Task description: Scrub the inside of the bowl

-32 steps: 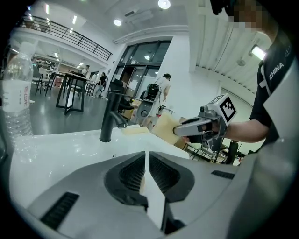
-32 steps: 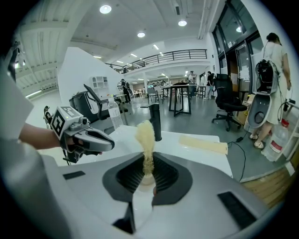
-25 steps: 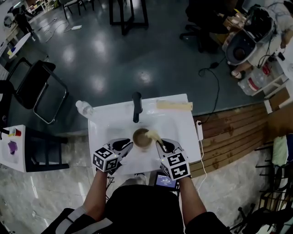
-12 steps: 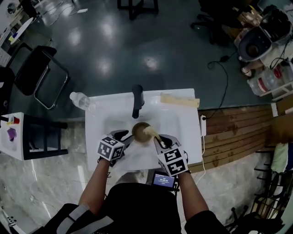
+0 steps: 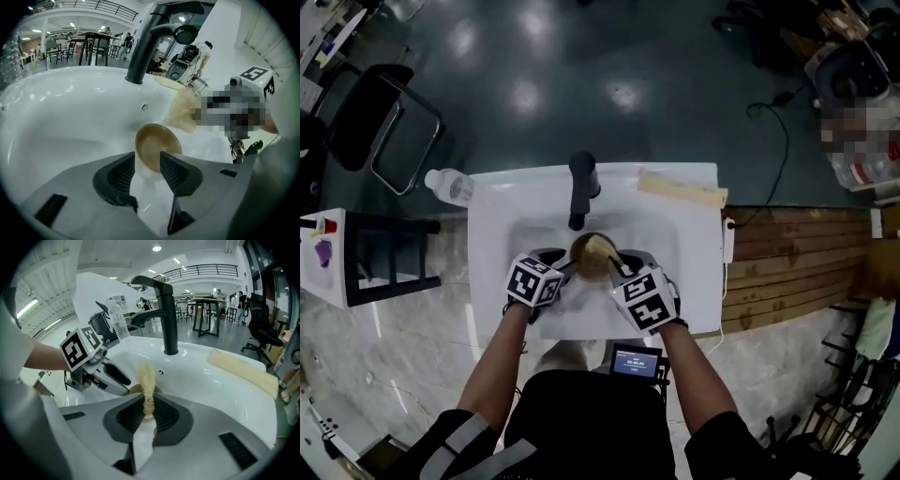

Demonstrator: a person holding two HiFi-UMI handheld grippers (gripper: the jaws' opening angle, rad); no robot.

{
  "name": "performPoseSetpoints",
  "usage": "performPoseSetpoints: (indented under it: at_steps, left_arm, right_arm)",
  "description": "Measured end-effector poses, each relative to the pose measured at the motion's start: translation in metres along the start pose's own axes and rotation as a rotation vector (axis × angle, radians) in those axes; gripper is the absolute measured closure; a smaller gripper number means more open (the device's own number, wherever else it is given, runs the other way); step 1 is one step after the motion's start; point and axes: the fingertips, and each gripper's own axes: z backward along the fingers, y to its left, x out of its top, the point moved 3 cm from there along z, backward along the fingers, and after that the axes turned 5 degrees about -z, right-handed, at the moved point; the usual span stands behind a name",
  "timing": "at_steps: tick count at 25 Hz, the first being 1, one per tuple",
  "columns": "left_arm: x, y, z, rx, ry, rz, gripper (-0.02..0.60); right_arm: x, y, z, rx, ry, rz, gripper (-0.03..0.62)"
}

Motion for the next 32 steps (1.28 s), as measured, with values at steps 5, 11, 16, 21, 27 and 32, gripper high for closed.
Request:
performPoseSetpoints:
  at_steps: [5, 11, 16, 21, 27, 32]
  left_arm:
    - [-0.003, 0.004, -0.009, 0.02, 0.05, 0.027, 0.436]
    - [-0.008, 0.005, -0.022, 0.006, 0.105, 0.055, 0.437]
    - [-0.008, 0.005, -0.027, 0.017, 0.122, 0.049, 0.479]
    - [-0.005, 0.009, -0.028, 0.023, 0.095, 0.094, 0.518]
    - [-0.004, 0.015, -0.026, 0.027, 0.061, 0.168, 0.534]
    - [-0.001, 0.016, -0.027, 0.037, 0.045, 0.191, 0.549]
  right_arm:
    - [-0.004, 0.0, -0.025, 0.027, 0.078, 0.043, 0.554]
    - [-0.017, 0.0, -0.052, 0.025, 0.196, 0.096, 0.554]
    - [-0.016, -0.001, -0.069, -0.001, 0.252, 0.165, 0.554]
    - [-0.022, -0.002, -0.083, -0.052, 0.308, 0.28, 0.554]
    - [-0.027, 0.002, -0.092, -0.063, 0.38, 0.419, 0.554]
    - [-0.04, 0.023, -0.089, 0.11, 0.466, 0.436, 0.554]
